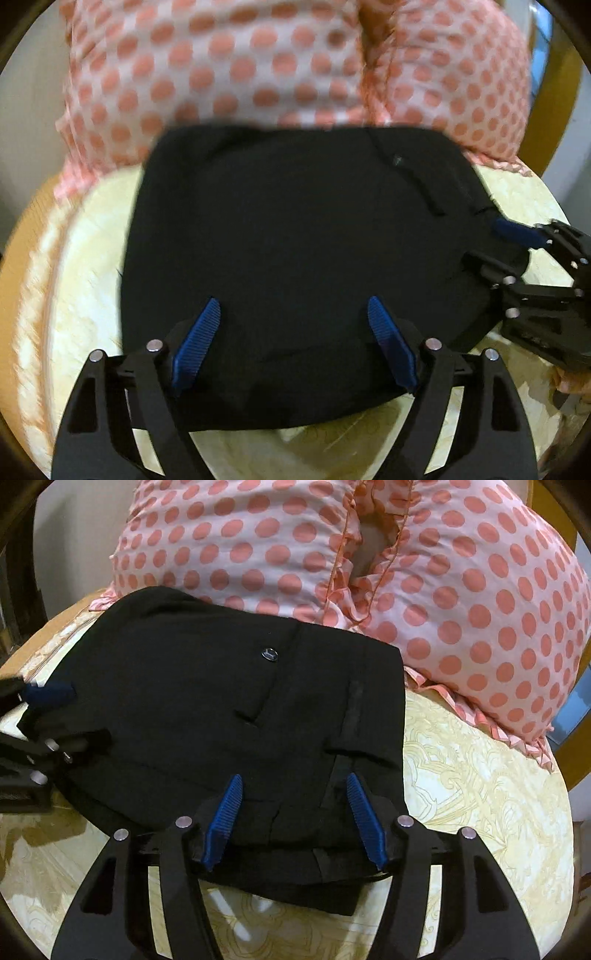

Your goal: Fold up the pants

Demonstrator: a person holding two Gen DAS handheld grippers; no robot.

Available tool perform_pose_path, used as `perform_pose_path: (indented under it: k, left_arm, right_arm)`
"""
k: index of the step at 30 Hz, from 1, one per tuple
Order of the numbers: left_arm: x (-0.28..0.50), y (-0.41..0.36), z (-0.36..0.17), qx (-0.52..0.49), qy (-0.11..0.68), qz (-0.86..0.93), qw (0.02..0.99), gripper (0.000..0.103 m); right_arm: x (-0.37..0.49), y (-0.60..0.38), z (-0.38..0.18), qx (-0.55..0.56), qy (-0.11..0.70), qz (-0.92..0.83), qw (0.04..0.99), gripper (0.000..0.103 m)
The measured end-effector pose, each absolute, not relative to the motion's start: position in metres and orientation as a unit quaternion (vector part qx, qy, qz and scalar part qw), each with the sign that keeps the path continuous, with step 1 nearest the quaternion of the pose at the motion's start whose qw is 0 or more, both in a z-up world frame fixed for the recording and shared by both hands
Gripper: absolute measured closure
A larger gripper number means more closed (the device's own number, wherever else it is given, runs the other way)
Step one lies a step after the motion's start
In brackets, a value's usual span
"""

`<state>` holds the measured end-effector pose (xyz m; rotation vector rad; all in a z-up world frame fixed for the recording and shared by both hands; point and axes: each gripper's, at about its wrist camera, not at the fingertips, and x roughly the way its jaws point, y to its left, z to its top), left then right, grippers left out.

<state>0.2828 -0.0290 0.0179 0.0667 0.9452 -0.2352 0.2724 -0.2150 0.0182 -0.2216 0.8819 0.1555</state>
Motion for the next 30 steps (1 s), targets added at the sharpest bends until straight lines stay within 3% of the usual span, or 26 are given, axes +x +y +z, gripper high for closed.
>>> perform_pose_path:
  k: [3,6,7,9,17,30]
  left_arm:
    - [0.286,-0.033,0.016,0.035,0.454,-0.112,0.883,0.012]
    - [0.275,-0.031,0.023,0.027,0.447,-0.107,0.888,0.012]
    - [0.271,-0.029,0.026,0.023,0.442,-0.11,0.89,0.008]
    - [0.251,-0.023,0.035,0.022,0.423,-0.105,0.9,0.002]
    - [0.187,-0.014,0.03,0.046,0.409,-0.067,0.909,0.002]
    - [0.169,0.01,0.003,0.003,0.437,-0.036,0.899,0.002]
  right_arm:
    - [0.279,-0.222,0.018,-0.097,0.432,0.064,0.894,0.026]
    - [0.268,-0.233,0.027,-0.059,0.426,0.054,0.901,0.023]
    - [0.261,-0.233,0.032,-0.054,0.416,0.051,0.906,0.012]
    - [0.235,-0.233,0.042,-0.048,0.392,0.048,0.917,0.004]
    - [0.184,-0.224,0.019,0.009,0.431,0.065,0.9,0.004]
    - [0.168,-0.209,0.011,0.01,0.446,0.057,0.893,0.004]
